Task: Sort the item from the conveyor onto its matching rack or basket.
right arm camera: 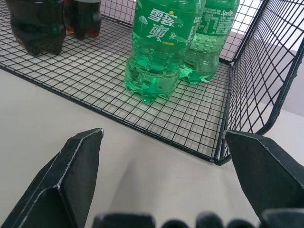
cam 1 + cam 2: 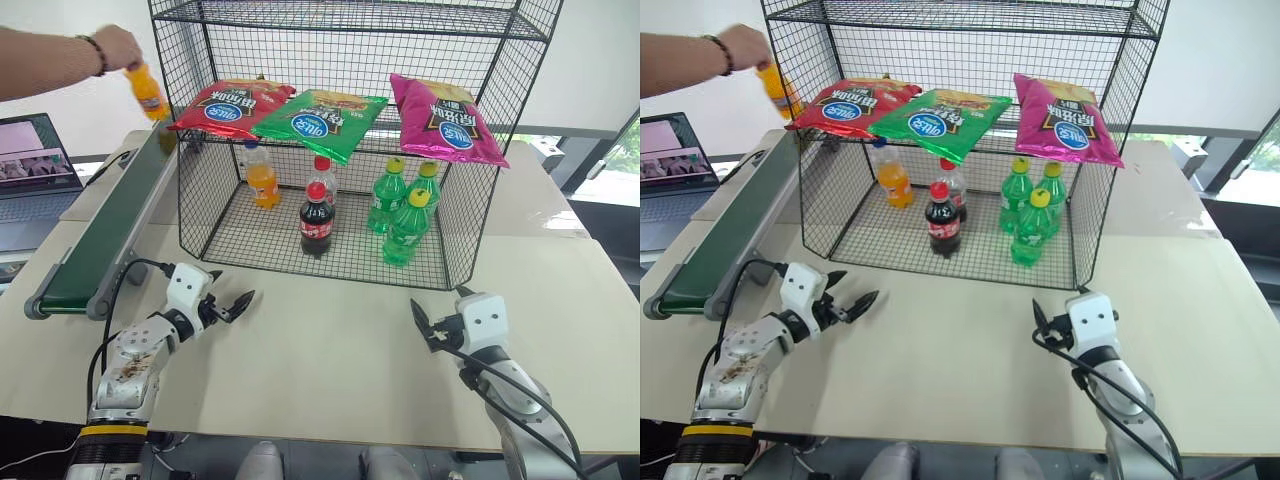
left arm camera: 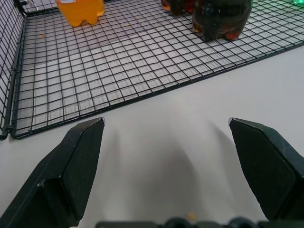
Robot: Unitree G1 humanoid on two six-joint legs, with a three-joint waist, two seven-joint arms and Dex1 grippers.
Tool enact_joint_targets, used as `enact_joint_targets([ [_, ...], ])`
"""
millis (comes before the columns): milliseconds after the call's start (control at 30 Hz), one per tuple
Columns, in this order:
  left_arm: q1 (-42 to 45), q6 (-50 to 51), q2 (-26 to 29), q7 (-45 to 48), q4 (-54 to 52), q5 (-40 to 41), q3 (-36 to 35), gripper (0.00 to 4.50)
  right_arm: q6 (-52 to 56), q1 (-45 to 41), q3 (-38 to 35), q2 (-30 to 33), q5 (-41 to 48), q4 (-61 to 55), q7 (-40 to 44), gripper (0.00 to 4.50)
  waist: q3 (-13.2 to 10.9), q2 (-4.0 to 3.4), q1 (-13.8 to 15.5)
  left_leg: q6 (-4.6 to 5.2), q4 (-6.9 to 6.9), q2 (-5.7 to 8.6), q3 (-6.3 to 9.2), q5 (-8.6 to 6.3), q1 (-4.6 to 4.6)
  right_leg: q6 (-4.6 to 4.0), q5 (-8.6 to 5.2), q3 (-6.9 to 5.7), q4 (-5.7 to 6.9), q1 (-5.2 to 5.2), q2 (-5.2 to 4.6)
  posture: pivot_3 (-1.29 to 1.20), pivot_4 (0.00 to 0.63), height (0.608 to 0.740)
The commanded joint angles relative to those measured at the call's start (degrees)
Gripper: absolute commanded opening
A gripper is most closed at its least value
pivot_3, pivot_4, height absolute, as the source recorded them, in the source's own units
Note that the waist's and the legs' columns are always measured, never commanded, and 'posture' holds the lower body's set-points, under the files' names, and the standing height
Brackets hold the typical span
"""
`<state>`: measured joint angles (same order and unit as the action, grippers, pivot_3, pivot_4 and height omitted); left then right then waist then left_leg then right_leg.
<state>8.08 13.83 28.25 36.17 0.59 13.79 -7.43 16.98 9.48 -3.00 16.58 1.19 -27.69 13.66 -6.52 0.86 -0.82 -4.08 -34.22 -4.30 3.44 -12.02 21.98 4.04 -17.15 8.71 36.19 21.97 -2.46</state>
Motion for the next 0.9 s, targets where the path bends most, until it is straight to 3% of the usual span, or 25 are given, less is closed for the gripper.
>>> enact_joint_targets([
  [33,0.14,-0.66,0.85,0.26,-1.34,0.81,-1.32,4.47,-0.48,-0.72,-0.53,0.47,0.14,-1.2,0.27,4.5,0.0,0.0,-0.01,0.0,0.0,0.0,0.0,0.0,0.0,0.0,0.0,0.0,0.0,0.0,0.0,0.0,0.15,0.74],
  [600,-1.2,0.96,1.67,-1.26,-3.07,2.44,-5.23,4.47,-0.03,-0.95,-0.55,1.86,0.9,-2.3,2.44,4.5,0.0,0.0,-0.08,0.0,0.0,0.0,0.0,0.0,0.0,0.0,0.0,0.0,0.0,0.0,0.0,0.0,0.15,0.74],
  [900,-5.7,7.24,1.86,-6.71,-15.76,7.64,-13.8,4.47,1.53,-6.62,-1.31,6.79,7.28,-2.5,11.36,4.5,-0.01,0.01,-0.11,0.0,0.0,0.0,0.0,0.0,0.0,0.0,0.0,0.01,-0.01,-0.01,0.0,0.0,0.15,0.74],
])
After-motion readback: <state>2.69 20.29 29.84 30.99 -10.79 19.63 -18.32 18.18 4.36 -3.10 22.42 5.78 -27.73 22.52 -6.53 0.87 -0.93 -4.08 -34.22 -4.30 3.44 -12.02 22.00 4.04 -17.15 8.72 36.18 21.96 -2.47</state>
